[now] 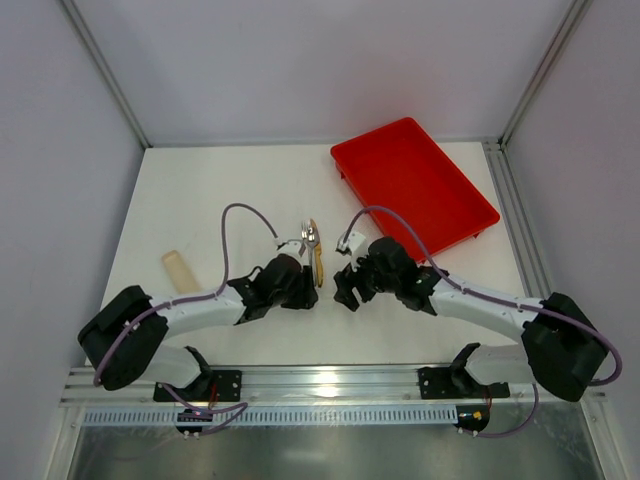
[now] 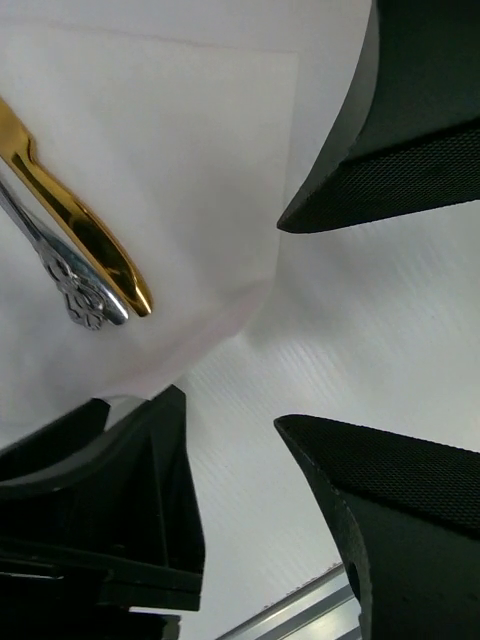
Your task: Place the utensils on the paper napkin and roll it up
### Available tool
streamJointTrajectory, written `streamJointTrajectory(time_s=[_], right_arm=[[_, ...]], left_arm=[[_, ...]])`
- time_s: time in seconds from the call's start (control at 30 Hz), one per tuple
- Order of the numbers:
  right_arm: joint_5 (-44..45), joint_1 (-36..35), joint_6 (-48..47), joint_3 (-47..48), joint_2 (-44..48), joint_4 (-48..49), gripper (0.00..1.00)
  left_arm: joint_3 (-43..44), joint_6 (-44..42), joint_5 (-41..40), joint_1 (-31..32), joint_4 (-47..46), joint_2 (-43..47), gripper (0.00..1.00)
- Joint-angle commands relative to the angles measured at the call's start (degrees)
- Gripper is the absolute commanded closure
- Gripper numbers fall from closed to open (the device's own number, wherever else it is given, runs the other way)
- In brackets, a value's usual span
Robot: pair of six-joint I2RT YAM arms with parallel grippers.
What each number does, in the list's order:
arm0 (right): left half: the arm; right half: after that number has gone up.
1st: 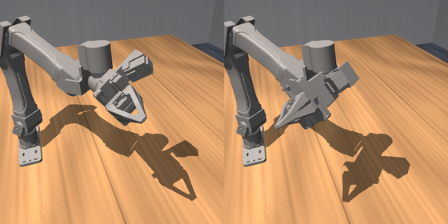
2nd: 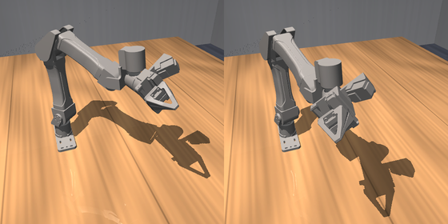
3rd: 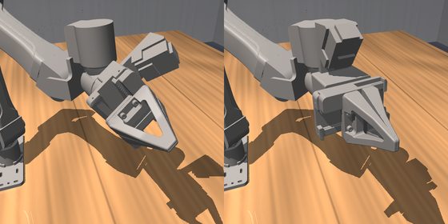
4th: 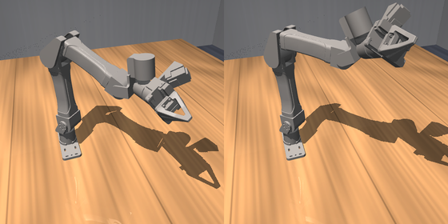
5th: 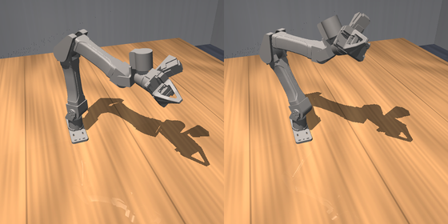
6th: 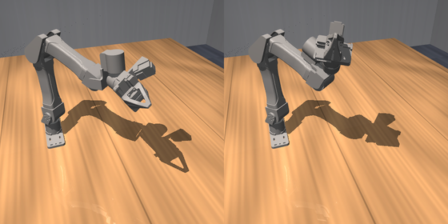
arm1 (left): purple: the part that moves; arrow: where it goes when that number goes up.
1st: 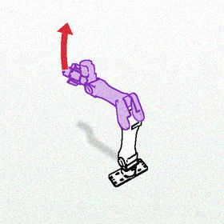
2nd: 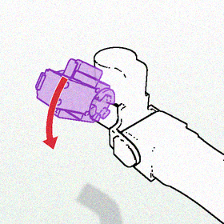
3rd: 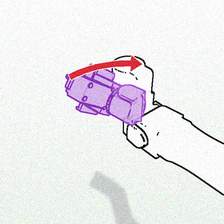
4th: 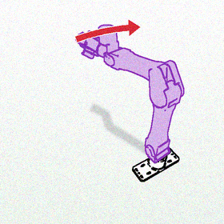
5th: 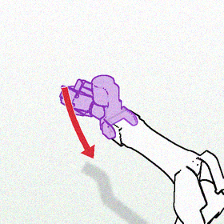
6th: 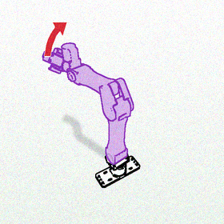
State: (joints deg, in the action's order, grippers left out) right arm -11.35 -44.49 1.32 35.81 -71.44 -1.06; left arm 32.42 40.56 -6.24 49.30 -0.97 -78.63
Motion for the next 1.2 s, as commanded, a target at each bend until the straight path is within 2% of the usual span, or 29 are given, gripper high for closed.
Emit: streamJointTrajectory(time_s=[0.0,0.13,0.33,0.43,0.77,0.9,1.0,1.03,1.17], right_arm=[[-9.55,0.28,-10.46,2.68,-4.74,2.36,0.26],[-13.78,0.28,-11.08,2.95,-8.71,6.31,0.3],[-12.55,0.28,-9.5,2.07,-12.84,13.62,0.34],[-12.73,0.02,-9.41,3.38,-13.99,13.02,0.39],[-9.57,-2.35,-10.02,6.46,-17.59,12.57,0.44],[-8.33,-3.41,-9.58,7.69,-19.17,12.84,0.57],[-7.02,-4.2,-8.18,8.48,-19.44,12.75,0.74],[-7.01,-4.38,-7.74,8.66,-19.27,12.84,0.83],[-5.87,-4.99,-5.9,9.62,-19.09,13.45,0.94]], left_arm=[[2.29,1.02,-2.02,-0.43,-0.17,-0.91,0.48],[2.29,1.81,-2.2,-0.34,0.09,-1.44,0.48],[1.94,2.25,-3.42,-0.34,0.8,-1.0,0.48],[2.03,2.07,-3.78,-0.34,0.8,-0.74,0.49],[1.59,2.25,-5.8,-0.43,2.64,1.72,0.48],[1.06,2.77,-6.5,-0.52,3.17,3.13,0.48],[0.71,3.39,-7.64,-0.61,4.48,4.8,0.48],[0.62,3.91,-9.3,-0.52,6.49,6.54,0.48],[-0.69,5.93,-13.27,-1.48,11.25,11.65,0.49]])
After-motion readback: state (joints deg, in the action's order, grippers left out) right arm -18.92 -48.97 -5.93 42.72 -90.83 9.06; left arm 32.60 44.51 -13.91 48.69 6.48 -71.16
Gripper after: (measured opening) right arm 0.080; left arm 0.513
